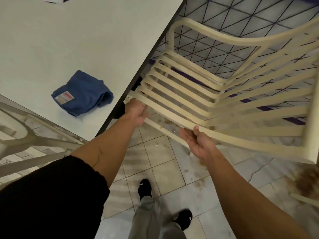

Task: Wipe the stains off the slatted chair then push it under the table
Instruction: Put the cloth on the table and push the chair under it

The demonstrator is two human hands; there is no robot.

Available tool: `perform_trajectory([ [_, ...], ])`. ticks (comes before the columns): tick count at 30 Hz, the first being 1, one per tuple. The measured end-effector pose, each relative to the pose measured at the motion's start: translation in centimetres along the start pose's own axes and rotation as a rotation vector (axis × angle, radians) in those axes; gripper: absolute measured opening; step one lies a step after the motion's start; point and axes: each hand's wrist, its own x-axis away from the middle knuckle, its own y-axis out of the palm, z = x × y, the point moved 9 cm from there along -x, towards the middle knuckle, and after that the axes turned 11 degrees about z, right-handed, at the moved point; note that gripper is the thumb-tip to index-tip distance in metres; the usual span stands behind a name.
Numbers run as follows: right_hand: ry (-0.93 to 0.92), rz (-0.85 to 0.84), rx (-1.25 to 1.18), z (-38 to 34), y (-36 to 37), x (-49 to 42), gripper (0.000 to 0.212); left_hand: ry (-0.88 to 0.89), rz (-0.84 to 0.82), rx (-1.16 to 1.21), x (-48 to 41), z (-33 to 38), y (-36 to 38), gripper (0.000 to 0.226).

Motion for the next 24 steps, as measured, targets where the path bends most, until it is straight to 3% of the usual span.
perform_trajectory([
  [5, -0.033, 0.021, 0.246, -0.3, -0.8, 0.5, 0.037, -0.024, -0.051, -0.079, 2.8, -0.5, -0.6, 0.02],
  [8, -0.091, 0.042, 0.437, -0.3, -1.9, 2.3, 0.037, -0.006, -0.129, -0.164, 5.7, -1.3, -1.6, 0.031],
  [14, -0.155, 0.041, 0.596, 1.8, -2.9, 8.1, 0.028, 0.109, -0.293, -0.331, 13.5, -1.8, -6.2, 0.023],
  [24, -0.394, -0.249, 0.85, 9.1, 3.9, 22.6, 0.02, 0.341, -0.068, -0.105, 27.3, 3.0, -20.4, 0.021],
])
